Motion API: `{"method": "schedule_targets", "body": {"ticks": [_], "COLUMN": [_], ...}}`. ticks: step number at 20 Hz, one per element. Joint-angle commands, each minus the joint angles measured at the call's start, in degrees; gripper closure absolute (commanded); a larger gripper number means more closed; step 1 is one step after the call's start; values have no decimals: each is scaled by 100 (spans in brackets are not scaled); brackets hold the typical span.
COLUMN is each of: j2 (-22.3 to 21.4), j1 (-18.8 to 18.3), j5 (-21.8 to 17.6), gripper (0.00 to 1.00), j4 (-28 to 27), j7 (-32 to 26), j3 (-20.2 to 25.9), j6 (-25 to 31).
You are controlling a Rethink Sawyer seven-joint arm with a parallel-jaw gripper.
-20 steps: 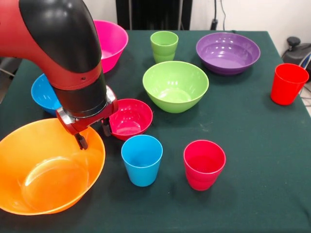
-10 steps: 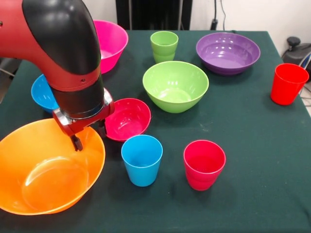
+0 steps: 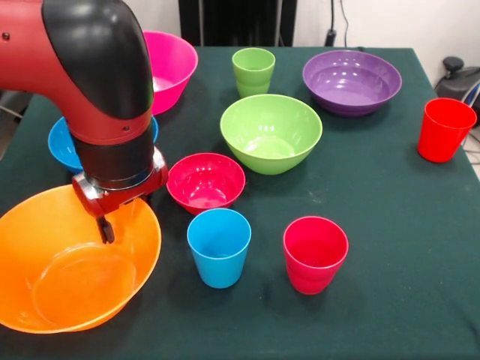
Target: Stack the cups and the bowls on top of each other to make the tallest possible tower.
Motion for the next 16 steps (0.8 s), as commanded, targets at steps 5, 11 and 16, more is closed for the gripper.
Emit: {"method": "schedule_targets", "body": {"ticks": [5,11,16], "j2": [-297,-870,-1450], "j1": [-99,-103,53], "j5": [-342,-312,-318], "gripper": [100,100,100], "j4": [1297,2119,2400], "j7": [-614,-514,-309], "j3": [-230,-329,-466], "j6": [-894,-1059,-1025]}}
